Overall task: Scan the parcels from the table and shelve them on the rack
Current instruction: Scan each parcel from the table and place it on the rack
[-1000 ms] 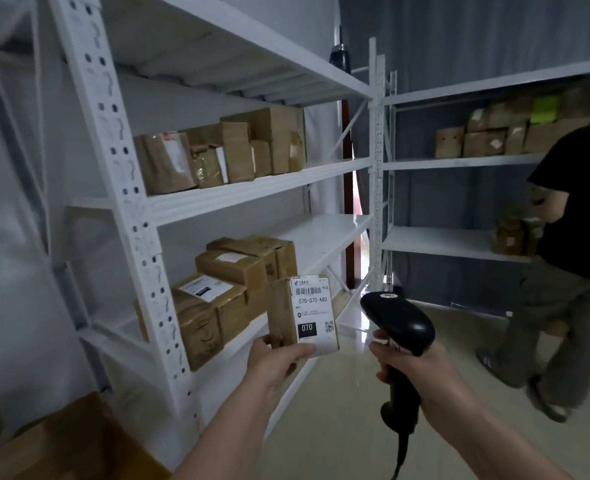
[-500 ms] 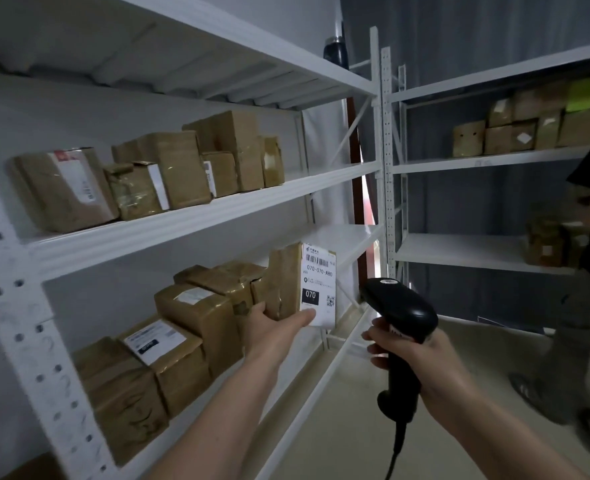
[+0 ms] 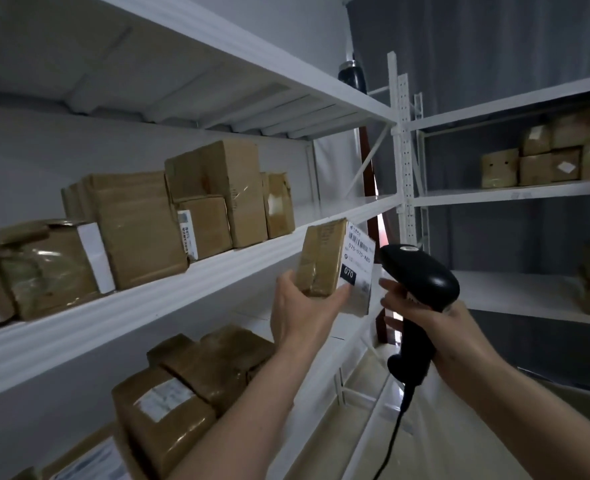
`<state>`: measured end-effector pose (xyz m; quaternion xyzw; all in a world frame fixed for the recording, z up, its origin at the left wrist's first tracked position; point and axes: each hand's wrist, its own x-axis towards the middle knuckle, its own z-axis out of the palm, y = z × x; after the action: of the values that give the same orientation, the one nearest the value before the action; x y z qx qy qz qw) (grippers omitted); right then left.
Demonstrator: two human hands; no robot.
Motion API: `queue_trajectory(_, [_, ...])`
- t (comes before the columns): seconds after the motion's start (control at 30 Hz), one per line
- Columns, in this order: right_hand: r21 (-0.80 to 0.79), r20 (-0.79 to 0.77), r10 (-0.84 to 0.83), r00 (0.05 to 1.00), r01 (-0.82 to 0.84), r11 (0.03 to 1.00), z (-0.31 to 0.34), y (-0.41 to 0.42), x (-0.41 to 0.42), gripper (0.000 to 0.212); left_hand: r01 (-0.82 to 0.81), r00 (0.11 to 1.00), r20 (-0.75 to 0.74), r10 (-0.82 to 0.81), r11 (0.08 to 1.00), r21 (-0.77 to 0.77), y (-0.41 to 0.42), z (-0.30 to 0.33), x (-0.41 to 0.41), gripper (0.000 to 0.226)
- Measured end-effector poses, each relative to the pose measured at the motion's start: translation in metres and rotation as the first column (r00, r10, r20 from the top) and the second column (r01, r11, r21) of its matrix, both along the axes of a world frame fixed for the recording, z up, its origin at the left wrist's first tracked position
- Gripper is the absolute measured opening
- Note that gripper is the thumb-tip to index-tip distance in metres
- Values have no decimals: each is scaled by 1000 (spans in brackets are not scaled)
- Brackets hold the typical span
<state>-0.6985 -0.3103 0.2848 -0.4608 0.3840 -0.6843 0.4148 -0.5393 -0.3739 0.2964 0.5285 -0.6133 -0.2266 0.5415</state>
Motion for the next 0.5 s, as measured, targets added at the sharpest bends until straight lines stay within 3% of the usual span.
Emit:
queue_trajectory(0.1, [-32, 13, -21, 1000, 21, 999, 9, -28, -6, 28, -34, 997, 73, 40, 996, -77, -18, 16, -15, 82])
queue_trajectory(0.23, [-73, 54, -7, 998, 11, 997, 20, -67, -17, 31, -117, 984, 120, 135, 983, -143, -39, 34, -30, 71])
queue_trajectory(0.37, [-102, 84, 122, 989, -113, 988, 31, -107, -23, 42, -224, 963, 116, 243, 962, -158, -62, 49, -47, 64])
queue_trajectory(0.5, [-179, 81, 299, 951, -281, 943, 47, -154, -42, 41, -346, 897, 208, 390, 912, -219, -94, 60, -71, 77])
